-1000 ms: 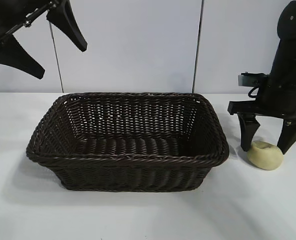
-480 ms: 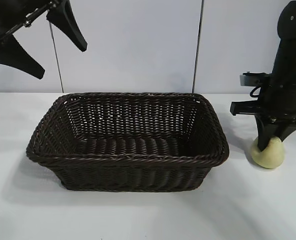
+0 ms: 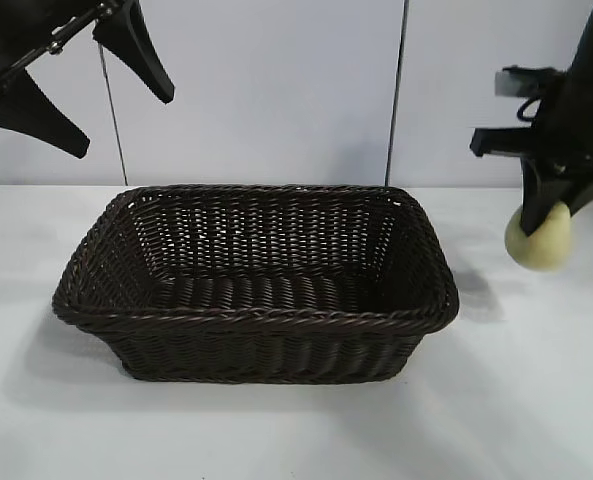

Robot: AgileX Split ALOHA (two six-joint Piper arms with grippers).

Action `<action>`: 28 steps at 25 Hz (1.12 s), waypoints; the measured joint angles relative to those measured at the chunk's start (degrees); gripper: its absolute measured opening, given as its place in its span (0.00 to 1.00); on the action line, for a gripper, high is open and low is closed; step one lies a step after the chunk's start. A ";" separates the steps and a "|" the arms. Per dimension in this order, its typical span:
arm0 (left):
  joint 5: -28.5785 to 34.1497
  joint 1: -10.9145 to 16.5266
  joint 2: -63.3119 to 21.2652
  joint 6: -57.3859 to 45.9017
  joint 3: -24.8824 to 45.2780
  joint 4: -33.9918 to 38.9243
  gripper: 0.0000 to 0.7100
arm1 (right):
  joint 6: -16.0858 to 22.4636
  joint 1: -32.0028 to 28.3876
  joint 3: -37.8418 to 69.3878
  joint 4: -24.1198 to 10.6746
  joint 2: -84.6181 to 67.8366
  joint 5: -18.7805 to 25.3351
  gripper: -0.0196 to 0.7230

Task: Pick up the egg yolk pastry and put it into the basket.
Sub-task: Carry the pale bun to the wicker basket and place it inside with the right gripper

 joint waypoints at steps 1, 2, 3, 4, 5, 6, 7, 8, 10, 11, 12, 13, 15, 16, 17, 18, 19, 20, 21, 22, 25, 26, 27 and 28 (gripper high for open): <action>0.00 0.00 0.00 0.00 0.00 0.00 0.88 | -0.77 0.00 0.00 1.09 -1.48 0.31 0.15; 0.00 0.00 0.00 0.00 0.00 0.00 0.88 | -1.45 0.00 0.00 2.35 -2.62 0.62 0.15; 0.00 0.00 0.00 0.00 0.00 0.00 0.88 | -1.93 0.00 0.00 3.50 -3.89 0.80 0.15; 0.00 0.00 0.00 0.00 0.00 0.00 0.88 | -2.35 0.00 0.00 4.41 -4.94 0.93 0.15; 0.00 0.00 0.00 0.00 0.00 0.00 0.88 | -2.64 0.00 0.00 5.48 -5.77 1.08 0.15; 0.00 0.00 0.00 0.00 0.00 0.00 0.88 | -2.82 0.00 0.00 6.48 -6.23 1.14 0.15; 0.00 0.00 0.00 0.00 0.00 0.00 0.88 | -2.90 0.00 0.00 7.48 -6.57 1.38 0.15; 0.00 0.00 0.00 0.00 0.00 0.00 0.88 | -2.90 0.00 0.00 8.32 -6.62 1.66 0.15; 0.00 0.00 0.00 0.00 0.00 0.00 0.88 | -2.95 0.00 0.00 10.29 -6.57 2.25 0.15; 0.00 0.00 0.00 0.00 0.00 0.00 0.88 | -2.95 0.00 0.00 11.11 -6.57 2.25 0.15; 0.00 0.00 0.00 0.00 0.00 0.00 0.88 | -2.95 0.18 0.00 11.72 -6.57 2.19 0.15; 0.00 0.00 0.00 0.00 0.00 0.00 0.88 | -3.01 0.44 0.00 12.26 -6.57 2.08 0.15; 0.00 0.00 0.00 0.00 0.00 0.00 0.88 | -3.21 1.82 0.00 12.66 -6.57 1.80 0.15; 0.00 0.00 0.00 0.00 0.00 0.00 0.88 | -3.26 2.65 0.00 12.79 -6.57 1.40 0.15; 0.00 0.00 0.00 0.00 0.00 0.00 0.88 | -3.34 3.83 0.00 12.92 -6.57 0.98 0.15; 0.00 0.00 0.00 0.00 0.00 0.00 0.88 | -3.34 5.13 0.00 13.08 -6.57 0.43 0.15; 0.00 0.00 0.00 0.00 0.00 0.00 0.88 | -3.38 6.52 0.00 13.07 -6.57 -0.26 0.15; 0.00 0.00 0.00 0.00 0.00 0.00 0.88 | -3.38 7.67 0.00 13.12 -6.57 -1.06 0.15; 0.00 0.00 0.00 0.00 0.00 0.00 0.88 | -3.15 9.03 0.00 13.18 -6.57 -1.68 0.15; 0.00 0.00 0.00 0.00 0.00 0.00 0.88 | -2.92 10.40 0.00 13.23 -6.57 -2.44 0.15; 0.00 0.00 0.00 0.00 0.00 0.00 0.88 | -2.19 14.20 0.00 13.24 -6.51 -4.11 0.15; 0.00 0.00 0.00 0.00 0.00 0.00 0.88 | -1.80 15.54 0.00 13.24 -6.39 -4.59 0.15; 0.00 0.00 0.00 0.00 0.00 0.00 0.88 | -1.65 16.63 0.00 13.24 -6.39 -5.20 0.15; 0.00 0.00 0.00 0.00 0.00 0.00 0.88 | -1.60 17.87 0.00 13.29 -6.13 -5.70 0.15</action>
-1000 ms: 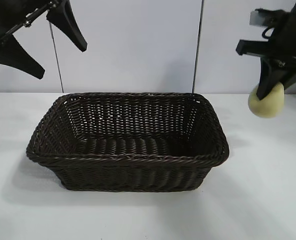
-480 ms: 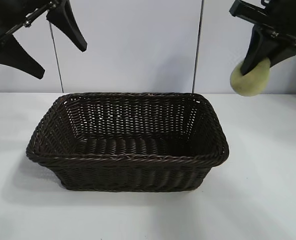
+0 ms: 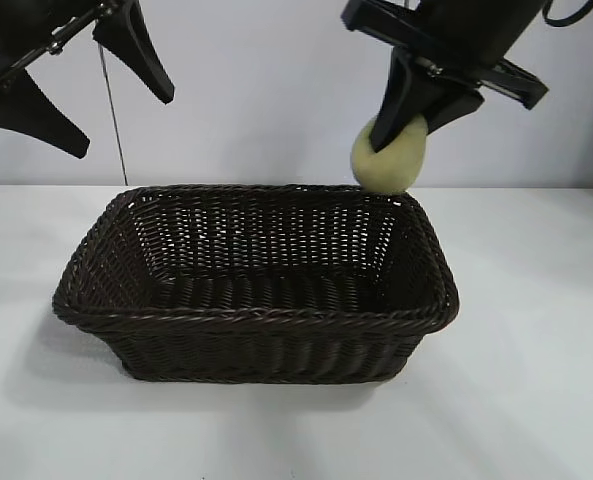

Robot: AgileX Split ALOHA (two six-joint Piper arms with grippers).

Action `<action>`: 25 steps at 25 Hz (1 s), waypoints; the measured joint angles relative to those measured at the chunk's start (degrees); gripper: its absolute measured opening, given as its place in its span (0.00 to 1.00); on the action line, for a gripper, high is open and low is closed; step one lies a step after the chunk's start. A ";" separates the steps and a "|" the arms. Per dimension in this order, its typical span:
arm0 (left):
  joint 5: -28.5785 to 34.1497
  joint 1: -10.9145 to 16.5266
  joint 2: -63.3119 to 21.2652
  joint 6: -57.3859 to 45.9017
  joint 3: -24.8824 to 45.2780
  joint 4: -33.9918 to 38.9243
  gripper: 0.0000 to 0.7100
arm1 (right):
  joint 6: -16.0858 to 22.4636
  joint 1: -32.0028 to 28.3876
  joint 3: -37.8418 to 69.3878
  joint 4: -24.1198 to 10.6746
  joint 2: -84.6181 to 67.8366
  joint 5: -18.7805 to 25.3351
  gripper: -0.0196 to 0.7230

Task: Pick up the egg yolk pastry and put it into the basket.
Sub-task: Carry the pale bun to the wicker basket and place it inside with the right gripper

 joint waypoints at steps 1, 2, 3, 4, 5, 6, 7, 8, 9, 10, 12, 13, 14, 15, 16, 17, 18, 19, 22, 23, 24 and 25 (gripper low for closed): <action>0.00 0.00 0.00 0.00 0.00 0.00 0.88 | 0.24 1.13 0.00 0.00 0.31 -0.78 0.15; 0.00 0.00 0.00 0.00 0.00 0.00 0.88 | 0.43 2.14 0.00 0.00 0.76 -1.62 0.15; 0.00 0.00 0.00 0.00 0.00 0.00 0.88 | 0.79 2.88 0.00 0.00 1.27 -2.43 0.15; -0.02 0.00 0.00 0.00 0.00 0.00 0.88 | 1.25 3.67 0.00 0.05 2.02 -3.04 0.15; -0.02 0.00 0.00 0.00 0.00 0.00 0.88 | 1.57 4.37 0.00 0.06 2.87 -3.72 0.15; -0.02 0.00 0.00 0.00 0.00 0.00 0.88 | 1.70 4.91 0.00 0.13 3.65 -4.40 0.15; -0.02 0.00 0.00 0.00 0.00 0.00 0.88 | 1.75 5.54 0.00 0.13 4.60 -4.91 0.15; -0.02 0.00 0.00 0.00 0.00 0.00 0.88 | 1.81 6.14 0.00 0.13 5.60 -5.72 0.15; -0.02 0.00 0.00 0.00 0.00 0.00 0.88 | 1.85 6.63 0.00 0.13 6.60 -6.45 0.15; -0.02 0.00 0.00 0.00 0.00 0.00 0.88 | 1.85 6.92 0.00 0.13 7.41 -7.29 0.15; -0.02 0.00 0.00 0.00 0.00 0.00 0.88 | 1.86 7.27 0.00 0.13 9.22 -8.85 0.16; -0.02 0.00 0.00 0.00 0.00 0.00 0.88 | 1.86 7.27 0.00 0.18 10.01 -9.56 0.16; -0.02 0.00 0.00 0.00 0.00 0.00 0.88 | 1.91 7.27 0.00 0.18 10.55 -10.17 0.16; -0.02 0.00 0.00 0.00 0.00 0.00 0.88 | 1.93 7.27 0.05 0.18 11.04 -10.59 0.16; -0.02 0.00 0.00 0.00 0.00 0.00 0.88 | 1.97 7.27 0.05 0.18 11.25 -10.79 0.17; -0.02 0.00 0.00 0.00 0.00 0.00 0.88 | 1.97 7.27 0.05 0.18 11.37 -10.79 0.18; -0.02 0.00 0.00 0.00 0.00 0.00 0.88 | 1.97 7.27 0.05 0.18 11.37 -10.79 0.20; -0.02 0.00 0.00 0.00 0.00 0.00 0.88 | 2.09 7.27 0.05 0.25 11.37 -10.58 0.23; -0.02 0.00 0.00 0.00 0.00 0.00 0.88 | 2.15 7.27 0.05 0.70 11.37 -8.47 0.38; -0.02 0.00 0.00 0.00 0.00 0.00 0.88 | 2.15 7.27 0.05 0.70 11.37 -7.77 0.45; -0.02 0.00 0.00 0.00 0.00 0.00 0.88 | 2.15 7.27 0.05 0.81 11.37 -7.20 0.53; -0.02 0.00 0.00 0.00 0.00 0.00 0.88 | 2.15 7.27 0.05 0.81 11.37 -6.88 0.59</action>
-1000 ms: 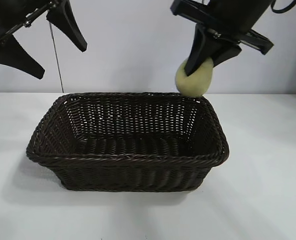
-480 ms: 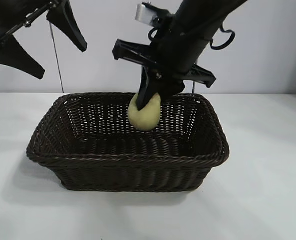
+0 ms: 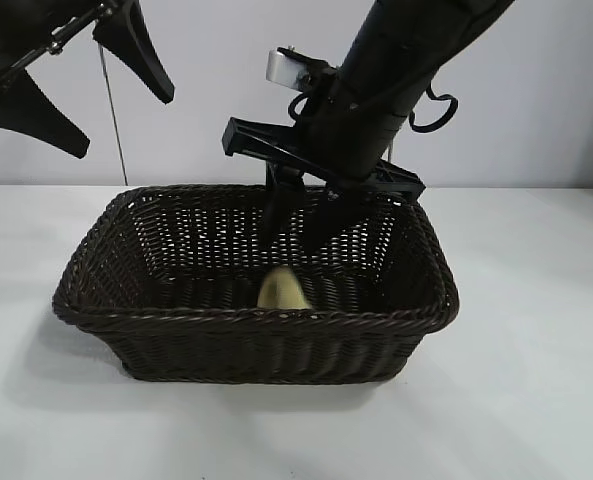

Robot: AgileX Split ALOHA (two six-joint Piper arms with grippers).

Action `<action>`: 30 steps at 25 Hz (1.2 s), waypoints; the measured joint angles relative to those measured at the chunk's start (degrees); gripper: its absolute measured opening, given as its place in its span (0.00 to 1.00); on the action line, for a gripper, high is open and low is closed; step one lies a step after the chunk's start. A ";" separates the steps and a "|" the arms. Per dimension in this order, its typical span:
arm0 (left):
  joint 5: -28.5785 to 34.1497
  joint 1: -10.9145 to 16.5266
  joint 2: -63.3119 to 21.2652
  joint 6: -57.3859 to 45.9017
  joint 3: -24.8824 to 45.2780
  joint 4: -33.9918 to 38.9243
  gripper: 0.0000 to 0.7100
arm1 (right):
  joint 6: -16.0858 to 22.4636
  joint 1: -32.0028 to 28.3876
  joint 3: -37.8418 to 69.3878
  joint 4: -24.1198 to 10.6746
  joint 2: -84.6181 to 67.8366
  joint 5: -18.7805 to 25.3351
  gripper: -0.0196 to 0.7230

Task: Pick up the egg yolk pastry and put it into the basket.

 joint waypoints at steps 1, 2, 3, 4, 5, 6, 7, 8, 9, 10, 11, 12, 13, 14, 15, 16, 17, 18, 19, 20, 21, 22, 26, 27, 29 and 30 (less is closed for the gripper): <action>0.00 0.00 0.00 0.00 0.00 0.00 0.88 | 0.00 0.00 0.00 0.00 -0.08 0.13 0.65; 0.00 0.00 0.00 0.00 0.00 0.00 0.88 | 0.00 0.00 0.00 0.00 -0.20 0.26 0.68; 0.00 0.00 0.00 0.00 0.00 0.00 0.88 | 0.00 0.00 0.00 0.00 -0.29 0.40 0.70; 0.00 0.00 0.00 0.00 0.00 0.00 0.88 | 0.00 0.00 0.00 0.00 -0.53 0.45 0.71; 0.00 0.00 0.00 0.00 0.00 0.00 0.88 | 0.00 -0.17 -0.07 0.00 -0.80 0.85 0.72; 0.00 0.00 0.00 0.00 0.00 0.00 0.88 | 0.05 -0.44 -0.34 0.06 -1.08 1.67 0.72; 0.00 0.00 0.00 0.00 0.00 0.00 0.88 | 0.05 -0.97 -0.72 0.11 -1.41 2.43 0.72; 0.00 0.00 0.00 0.00 0.00 0.00 0.88 | 0.05 -1.75 -1.40 0.17 -1.75 3.42 0.72; 0.00 0.00 0.00 0.00 0.00 0.00 0.88 | 0.05 -2.72 -2.18 0.22 -2.08 4.55 0.72; 0.00 0.00 0.00 0.00 0.00 0.00 0.88 | 0.05 -3.57 -2.80 0.22 -2.46 5.82 0.72; 0.00 0.00 0.00 0.00 0.00 0.00 0.88 | 0.05 -4.66 -3.53 0.16 -2.89 6.93 0.72; 0.00 0.00 0.00 0.00 0.00 0.00 0.88 | -0.28 -5.75 -4.14 0.16 -3.39 8.25 0.72; 0.00 0.00 0.00 0.00 0.00 0.22 0.88 | -0.51 -6.64 -4.59 0.01 -3.96 9.58 0.72; 0.00 0.00 0.00 0.00 0.00 0.54 0.88 | -0.76 -7.68 -4.80 -0.06 -4.46 10.55 0.72; 0.05 0.00 0.00 0.00 0.00 0.98 0.88 | -0.99 -8.77 -5.10 -0.22 -5.04 11.75 0.72; 0.13 0.00 0.00 0.00 0.00 1.14 0.88 | -1.16 -9.93 -5.24 -0.28 -5.54 12.79 0.72; 0.28 0.00 0.00 0.00 0.00 1.28 0.88 | -1.32 -10.94 -5.39 -0.28 -5.93 13.84 0.72; 0.57 0.00 0.00 0.00 0.00 1.40 0.88 | -1.54 -12.23 -5.47 -0.50 -6.30 14.50 0.72; 0.88 0.00 0.00 0.00 0.00 1.39 0.88 | -1.60 -13.54 -5.58 -0.48 -6.59 15.19 0.72; 1.09 0.00 0.00 0.00 0.00 1.44 0.88 | -1.68 -14.85 -5.58 -0.63 -6.97 15.68 0.72; 1.16 0.00 0.00 0.00 0.00 1.44 0.88 | -1.74 -15.94 -5.58 -0.69 -7.29 16.34 0.72; 1.16 0.00 0.00 0.00 0.00 1.44 0.88 | -1.74 -17.15 -5.58 -0.77 -7.81 16.85 0.72; 1.16 0.00 0.00 0.00 0.00 1.44 0.88 | -1.79 -20.26 -5.58 -1.09 -9.93 19.33 0.72; 1.16 0.00 0.00 0.00 0.00 1.44 0.88 | -1.79 -20.66 -5.58 -1.14 -10.36 19.92 0.72; 1.16 0.00 0.00 0.00 0.00 1.44 0.88 | -1.79 -20.82 -5.66 -1.62 -10.54 20.98 0.72; 1.16 0.00 0.00 0.00 0.00 1.44 0.88 | -1.79 -20.82 -5.66 -1.92 -10.54 21.40 0.72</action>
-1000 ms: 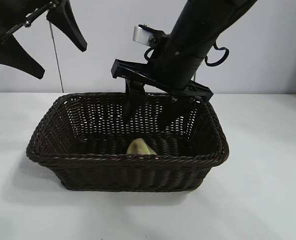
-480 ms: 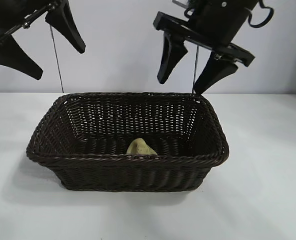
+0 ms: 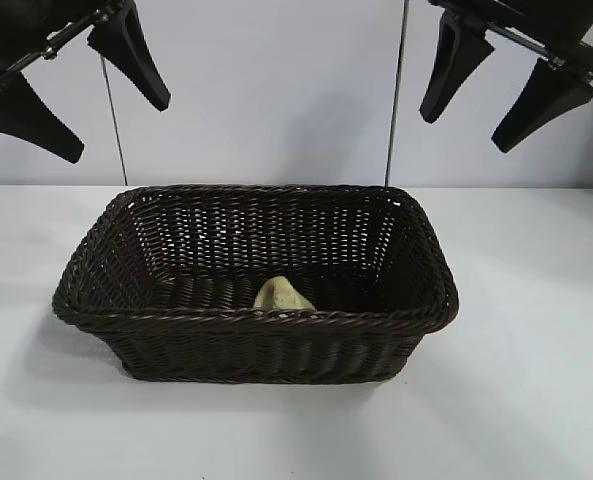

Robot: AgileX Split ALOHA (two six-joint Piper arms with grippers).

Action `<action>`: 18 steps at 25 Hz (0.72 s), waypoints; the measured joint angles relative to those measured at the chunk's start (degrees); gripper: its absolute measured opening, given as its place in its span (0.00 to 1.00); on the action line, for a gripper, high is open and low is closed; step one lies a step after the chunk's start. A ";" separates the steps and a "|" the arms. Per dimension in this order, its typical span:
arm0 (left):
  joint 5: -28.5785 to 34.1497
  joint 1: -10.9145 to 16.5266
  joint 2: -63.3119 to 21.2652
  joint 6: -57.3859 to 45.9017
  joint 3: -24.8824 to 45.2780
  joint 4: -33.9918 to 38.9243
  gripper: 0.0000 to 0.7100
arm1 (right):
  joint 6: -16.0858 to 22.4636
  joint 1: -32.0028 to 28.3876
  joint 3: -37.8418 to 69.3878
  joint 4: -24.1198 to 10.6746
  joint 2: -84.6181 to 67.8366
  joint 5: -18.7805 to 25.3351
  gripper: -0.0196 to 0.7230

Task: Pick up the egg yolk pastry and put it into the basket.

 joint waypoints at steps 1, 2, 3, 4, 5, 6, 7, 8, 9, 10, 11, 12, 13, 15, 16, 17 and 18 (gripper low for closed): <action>0.00 0.00 0.00 0.00 0.00 0.00 0.88 | 0.00 0.00 0.00 -0.26 0.00 0.30 0.72; 0.00 0.00 0.00 0.00 0.00 0.00 0.88 | 0.00 0.00 0.00 -0.37 0.00 0.53 0.72; 0.00 0.00 0.00 0.00 0.00 0.00 0.88 | 0.00 0.00 0.00 -0.44 0.00 0.86 0.72; 0.00 0.00 0.00 0.00 0.00 0.00 0.88 | 0.00 0.00 0.00 -0.49 0.00 0.93 0.72; 0.00 0.00 0.00 0.00 0.00 0.00 0.88 | 0.00 0.00 0.00 -0.49 0.00 0.98 0.72; 0.00 0.00 0.00 0.00 0.00 0.00 0.88 | 0.00 0.00 0.00 -0.49 0.00 0.99 0.72; 0.00 0.00 0.00 0.00 0.00 0.00 0.88 | 0.00 0.00 0.00 -0.49 0.00 0.99 0.72; 0.00 0.00 0.00 0.00 0.00 0.00 0.88 | 0.00 0.00 0.00 -0.49 0.00 0.99 0.72; 0.00 0.00 0.00 0.00 0.00 0.00 0.88 | 0.00 0.00 0.00 -0.49 0.00 0.99 0.72; 0.00 0.00 0.00 0.00 0.00 0.00 0.88 | 0.00 0.00 0.00 -0.49 0.00 0.99 0.72; 0.00 0.00 0.00 0.00 0.00 0.00 0.88 | -0.02 0.00 0.00 -0.49 0.00 0.99 0.72; 0.00 0.00 0.00 0.00 0.00 0.00 0.88 | -0.02 0.00 0.00 -0.49 0.00 0.99 0.72; 0.00 0.00 0.00 0.00 0.00 0.00 0.88 | -0.02 0.00 0.00 -0.49 0.00 0.99 0.72; 0.00 0.00 0.00 0.00 0.00 0.00 0.88 | -0.02 0.00 0.00 -0.49 0.00 0.99 0.72; 0.00 0.00 0.00 0.00 0.00 0.00 0.88 | -0.02 0.00 0.00 -0.49 0.00 0.99 0.72; -0.05 0.00 0.00 0.00 0.00 0.00 0.88 | -0.02 0.00 0.00 -0.49 0.00 0.99 0.72; -0.05 0.00 0.00 0.00 0.00 0.00 0.88 | -0.02 0.00 0.00 -0.49 0.00 0.99 0.72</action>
